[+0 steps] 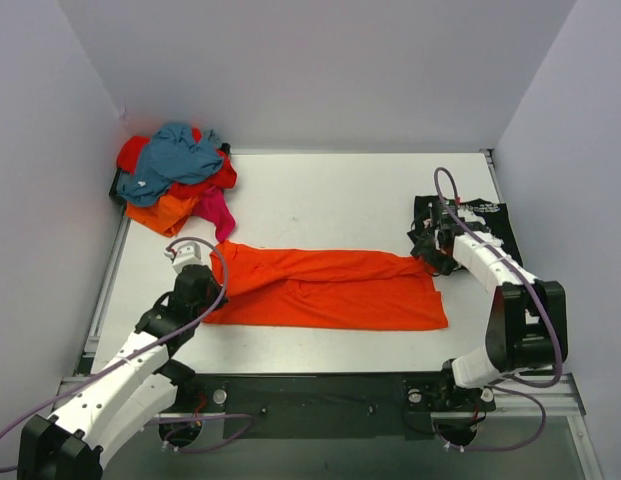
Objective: Fold and stack the t-shirts
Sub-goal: Fold the other side of the tshirt into a rectangle
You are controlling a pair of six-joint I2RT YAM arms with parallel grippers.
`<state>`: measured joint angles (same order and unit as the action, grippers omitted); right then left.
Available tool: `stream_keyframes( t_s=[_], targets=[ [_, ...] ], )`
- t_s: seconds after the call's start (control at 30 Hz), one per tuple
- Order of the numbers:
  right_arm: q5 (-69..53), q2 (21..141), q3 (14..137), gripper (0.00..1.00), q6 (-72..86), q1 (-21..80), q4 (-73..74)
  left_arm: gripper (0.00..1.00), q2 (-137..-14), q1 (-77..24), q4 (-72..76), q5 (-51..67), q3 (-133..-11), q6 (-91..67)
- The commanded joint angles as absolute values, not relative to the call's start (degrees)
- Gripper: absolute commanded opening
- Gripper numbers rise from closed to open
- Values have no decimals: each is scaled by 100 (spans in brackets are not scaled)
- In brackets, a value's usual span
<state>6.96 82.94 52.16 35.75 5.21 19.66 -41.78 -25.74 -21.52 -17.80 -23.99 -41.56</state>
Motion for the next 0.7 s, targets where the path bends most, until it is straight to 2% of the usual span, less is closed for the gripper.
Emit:
stream_keyframes(
  t_s=[0.0, 0.13, 0.43, 0.67],
  targets=[
    [396, 8762, 5274, 50, 4086, 370, 1960, 0, -4228, -2540, -2144, -1854, -2452, -4280],
    [229, 8991, 5081, 42, 4368, 211, 1951, 0, -4078, -2417, -2311, -1995, -2443, -4298],
    [176, 8105, 4491, 23, 4237, 70, 1977, 0, -3946, -1714, -2250, -1372, -2320, -4140],
    [-130, 7840, 4438, 22, 4157, 79, 2074, 0, -3990, -1696, -2074, -1248, -2268, -4087]
  ],
)
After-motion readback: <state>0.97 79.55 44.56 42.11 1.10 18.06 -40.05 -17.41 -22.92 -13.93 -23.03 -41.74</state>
